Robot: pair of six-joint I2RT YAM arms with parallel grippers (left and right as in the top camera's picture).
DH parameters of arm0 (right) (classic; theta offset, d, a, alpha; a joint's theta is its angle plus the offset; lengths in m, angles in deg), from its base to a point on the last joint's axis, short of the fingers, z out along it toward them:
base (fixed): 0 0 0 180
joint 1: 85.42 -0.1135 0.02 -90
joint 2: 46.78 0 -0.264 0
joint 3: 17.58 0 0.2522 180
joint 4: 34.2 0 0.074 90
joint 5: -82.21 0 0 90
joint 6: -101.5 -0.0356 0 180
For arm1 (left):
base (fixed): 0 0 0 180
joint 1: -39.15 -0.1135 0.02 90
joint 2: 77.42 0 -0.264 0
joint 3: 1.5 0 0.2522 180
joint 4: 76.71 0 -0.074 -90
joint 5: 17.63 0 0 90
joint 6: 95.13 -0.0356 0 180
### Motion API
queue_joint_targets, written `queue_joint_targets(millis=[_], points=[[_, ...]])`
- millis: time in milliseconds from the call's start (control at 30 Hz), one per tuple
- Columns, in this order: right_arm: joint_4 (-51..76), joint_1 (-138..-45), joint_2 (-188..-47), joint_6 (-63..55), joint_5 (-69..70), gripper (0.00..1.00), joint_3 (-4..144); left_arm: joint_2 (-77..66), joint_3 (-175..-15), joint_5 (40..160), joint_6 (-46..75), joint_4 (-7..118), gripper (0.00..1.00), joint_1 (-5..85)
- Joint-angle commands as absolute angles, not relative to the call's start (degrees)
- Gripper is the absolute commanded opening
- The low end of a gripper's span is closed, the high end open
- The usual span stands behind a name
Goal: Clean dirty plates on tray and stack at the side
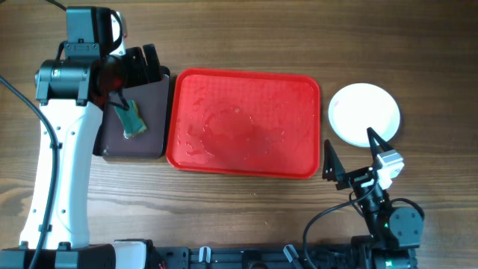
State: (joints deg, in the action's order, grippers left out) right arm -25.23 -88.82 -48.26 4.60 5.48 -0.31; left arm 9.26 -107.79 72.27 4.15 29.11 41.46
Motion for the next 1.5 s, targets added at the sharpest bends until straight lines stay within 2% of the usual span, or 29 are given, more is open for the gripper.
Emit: queue_joint_targets(millis=[0,200,333,1133,1333,1467], points=[[-27.9,-89.02,-46.94,5.35,4.94,1.0,-3.31,9.58,-107.79,72.95,4.7,29.22,1.0,41.57],[-26.87,-89.02,-46.94,5.35,1.99,1.0,-3.55,9.58,-107.79,72.95,4.72,29.22,1.0,41.57],[-20.95,-89.02,-46.94,5.33,0.98,1.0,-3.55,9.58,-107.79,72.95,4.72,29.22,1.0,41.57],[-21.06,-89.02,-47.8,5.35,1.0,1.0,-3.53,9.5,-107.79,71.4,4.0,28.85,1.0,41.57],[-21.06,-89.02,-47.8,5.33,1.0,1.0,-3.53,1.5,-107.35,68.23,4.06,28.39,1.0,42.05],[-21.06,-89.02,-47.8,5.35,1.0,1.0,-3.53,-8.71,-100.07,69.06,4.04,37.5,1.0,42.03]])
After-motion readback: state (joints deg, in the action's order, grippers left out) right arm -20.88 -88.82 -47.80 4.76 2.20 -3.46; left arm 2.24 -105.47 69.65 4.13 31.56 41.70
